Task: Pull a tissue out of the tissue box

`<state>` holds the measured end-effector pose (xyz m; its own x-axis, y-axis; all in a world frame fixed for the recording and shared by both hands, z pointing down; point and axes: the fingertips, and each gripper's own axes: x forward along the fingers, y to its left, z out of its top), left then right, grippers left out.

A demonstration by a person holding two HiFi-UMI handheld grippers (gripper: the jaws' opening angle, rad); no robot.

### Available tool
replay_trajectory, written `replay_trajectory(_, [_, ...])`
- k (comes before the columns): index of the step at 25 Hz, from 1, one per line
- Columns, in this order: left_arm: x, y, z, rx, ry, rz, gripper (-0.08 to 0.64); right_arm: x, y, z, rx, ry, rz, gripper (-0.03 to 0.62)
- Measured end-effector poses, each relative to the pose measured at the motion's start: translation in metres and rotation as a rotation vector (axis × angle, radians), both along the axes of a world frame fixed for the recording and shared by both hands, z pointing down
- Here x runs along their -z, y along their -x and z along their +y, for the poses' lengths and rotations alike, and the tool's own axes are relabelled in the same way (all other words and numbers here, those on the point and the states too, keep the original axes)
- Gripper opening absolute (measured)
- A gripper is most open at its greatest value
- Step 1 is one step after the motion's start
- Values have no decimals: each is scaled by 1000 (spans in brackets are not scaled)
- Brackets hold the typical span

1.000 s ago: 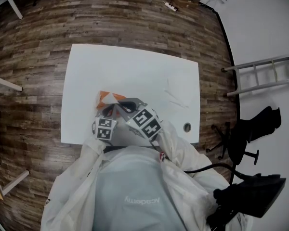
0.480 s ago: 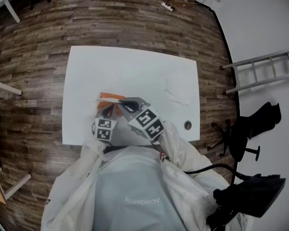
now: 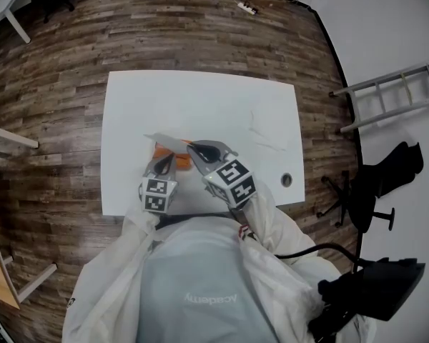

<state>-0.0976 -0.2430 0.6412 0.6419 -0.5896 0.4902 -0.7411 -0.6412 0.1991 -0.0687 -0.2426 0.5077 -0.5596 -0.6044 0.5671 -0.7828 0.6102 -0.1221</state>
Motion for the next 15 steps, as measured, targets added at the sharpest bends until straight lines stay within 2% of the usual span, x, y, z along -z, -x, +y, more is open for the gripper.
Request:
replay_trajectory(8, [11, 26, 6, -23, -32, 4, 0, 6, -7, 4, -132, -48, -85, 3])
replay_trajectory(15, [21, 32, 7, -20, -33, 10, 0, 5, -29, 7, -224, -86, -88, 3])
